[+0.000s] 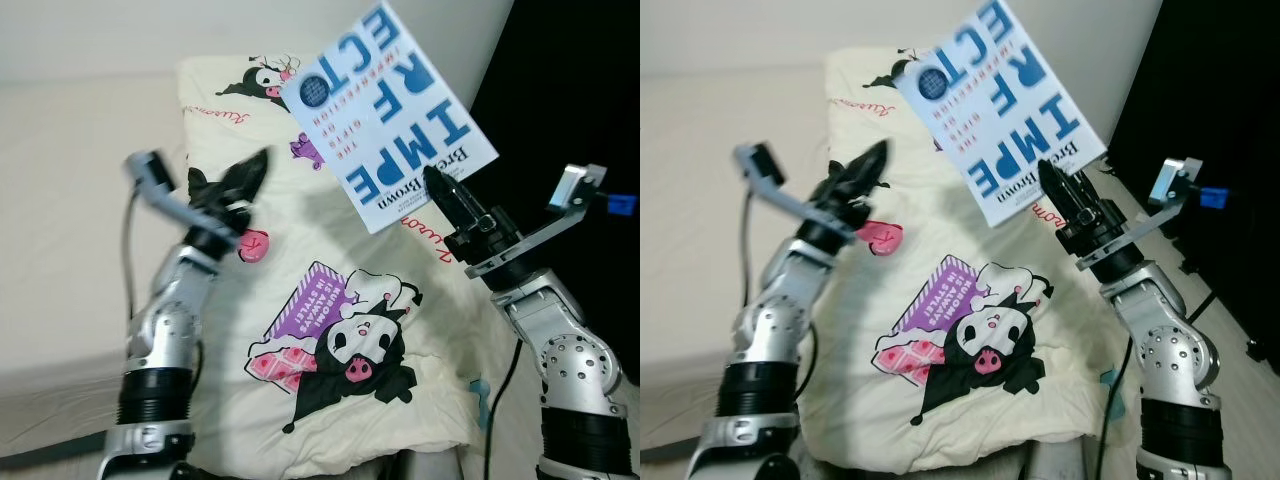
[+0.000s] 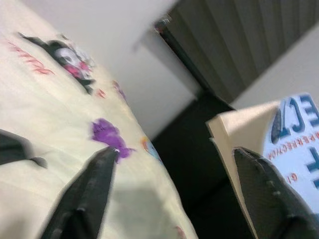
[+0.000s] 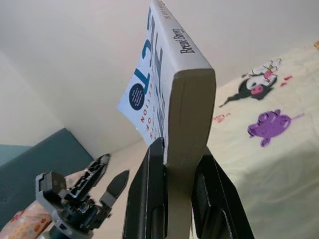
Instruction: Clean up the room
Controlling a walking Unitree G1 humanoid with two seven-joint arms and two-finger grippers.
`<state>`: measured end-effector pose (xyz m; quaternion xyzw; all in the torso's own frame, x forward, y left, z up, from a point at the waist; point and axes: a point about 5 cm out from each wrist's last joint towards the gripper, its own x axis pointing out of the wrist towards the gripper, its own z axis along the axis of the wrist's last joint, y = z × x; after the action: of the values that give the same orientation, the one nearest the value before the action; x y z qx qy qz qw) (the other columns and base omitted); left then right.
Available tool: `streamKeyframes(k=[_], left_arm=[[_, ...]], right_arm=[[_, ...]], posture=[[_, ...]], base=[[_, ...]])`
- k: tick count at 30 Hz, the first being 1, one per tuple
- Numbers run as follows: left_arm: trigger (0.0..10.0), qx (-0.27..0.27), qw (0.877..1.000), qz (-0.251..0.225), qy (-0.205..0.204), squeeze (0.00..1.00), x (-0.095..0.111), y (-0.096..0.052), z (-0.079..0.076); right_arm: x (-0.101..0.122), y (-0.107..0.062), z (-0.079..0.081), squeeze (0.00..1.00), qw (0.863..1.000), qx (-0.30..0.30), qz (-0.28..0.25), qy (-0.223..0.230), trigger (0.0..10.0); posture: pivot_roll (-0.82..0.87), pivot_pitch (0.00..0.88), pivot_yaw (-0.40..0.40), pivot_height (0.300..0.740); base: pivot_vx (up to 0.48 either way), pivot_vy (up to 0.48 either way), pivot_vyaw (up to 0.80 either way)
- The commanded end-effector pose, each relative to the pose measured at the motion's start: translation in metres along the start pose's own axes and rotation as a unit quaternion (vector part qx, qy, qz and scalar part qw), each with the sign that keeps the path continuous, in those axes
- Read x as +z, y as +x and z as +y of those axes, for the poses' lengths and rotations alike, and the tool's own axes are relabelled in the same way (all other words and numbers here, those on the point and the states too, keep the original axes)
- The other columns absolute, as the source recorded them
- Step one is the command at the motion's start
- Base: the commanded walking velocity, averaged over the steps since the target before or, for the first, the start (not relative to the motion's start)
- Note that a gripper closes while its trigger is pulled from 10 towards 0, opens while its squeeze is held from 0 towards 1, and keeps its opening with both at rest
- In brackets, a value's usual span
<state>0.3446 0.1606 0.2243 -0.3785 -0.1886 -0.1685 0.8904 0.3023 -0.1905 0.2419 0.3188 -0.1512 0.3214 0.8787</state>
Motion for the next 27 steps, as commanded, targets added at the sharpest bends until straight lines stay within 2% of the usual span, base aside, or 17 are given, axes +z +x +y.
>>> streamKeyframes(k=[1,2,3,4,6,7,8,11,13,15,20,27], left_arm=[[10.0,0.018,1.000,-0.004,0.012,1.00,0.003,-0.001,0.006],[10.0,0.086,0.995,-0.011,0.040,1.00,0.010,-0.005,0.024],[10.0,0.120,0.990,-0.004,0.072,0.00,0.014,-0.008,0.036],[10.0,0.120,0.990,-0.004,0.072,0.00,0.014,-0.008,0.036],[10.0,0.168,0.977,0.017,0.133,0.00,0.015,-0.013,0.049],[10.0,0.168,0.977,0.017,0.133,0.00,0.015,-0.013,0.049],[10.0,0.178,0.972,0.026,0.150,0.00,0.012,-0.014,0.050],[10.0,0.186,0.970,0.035,0.149,0.00,0.008,-0.014,0.051],[10.0,0.194,0.965,0.063,0.167,0.00,-0.002,-0.015,0.054],[10.0,0.185,0.966,0.067,0.170,0.00,-0.005,-0.015,0.054],[10.0,0.169,0.965,0.073,0.185,0.00,-0.011,-0.017,0.053],[10.0,0.192,0.957,0.090,0.197,0.00,-0.019,-0.025,0.064]], right_arm=[[0.004,0.002,0.004,0.00,1.000,0.009,-0.011,-0.013,0.0],[0.003,0.000,0.003,0.00,1.000,0.008,-0.004,-0.019,0.0],[0.002,-0.002,0.002,0.00,1.000,0.011,-0.002,-0.022,0.0],[0.002,-0.002,0.002,0.00,1.000,0.011,-0.002,-0.022,0.0],[0.001,-0.006,0.000,0.00,1.000,0.016,0.000,-0.026,0.0],[0.001,-0.006,0.000,0.00,1.000,0.016,0.000,-0.026,0.0],[0.001,-0.007,-0.001,0.00,0.999,0.016,-0.001,-0.027,0.0],[0.001,-0.007,-0.001,0.00,0.999,0.016,-0.001,-0.029,0.0],[0.000,-0.006,-0.002,0.00,0.999,0.016,-0.002,-0.032,0.0],[-0.001,-0.005,-0.002,0.00,0.999,0.015,-0.002,-0.033,0.0],[-0.003,-0.004,-0.002,0.00,0.999,0.014,-0.001,-0.034,0.0],[-0.006,-0.004,-0.001,0.00,0.999,0.016,0.000,-0.033,0.0]], posture=[[0.06,0.157,0.000,0.469],[0.07,0.156,-0.001,0.469],[0.06,0.158,0.000,0.474],[0.06,0.158,0.000,0.474],[0.07,0.156,-0.005,0.483],[0.07,0.156,-0.005,0.483],[0.07,0.155,-0.006,0.488],[0.07,0.155,-0.006,0.493],[0.07,0.155,-0.007,0.503],[0.07,0.154,-0.007,0.508],[0.07,0.154,-0.005,0.523],[0.07,0.157,-0.001,0.548]], base=[[0.000,0.000,0.00],[0.000,0.000,0.00],[0.000,0.000,0.00],[0.000,0.000,0.00],[0.000,0.000,0.00],[0.000,0.000,0.00],[0.000,0.000,0.00],[0.000,0.000,0.00],[-0.480,0.000,0.00],[-0.377,0.000,0.00],[0.000,0.000,0.00],[0.000,0.000,0.00]])
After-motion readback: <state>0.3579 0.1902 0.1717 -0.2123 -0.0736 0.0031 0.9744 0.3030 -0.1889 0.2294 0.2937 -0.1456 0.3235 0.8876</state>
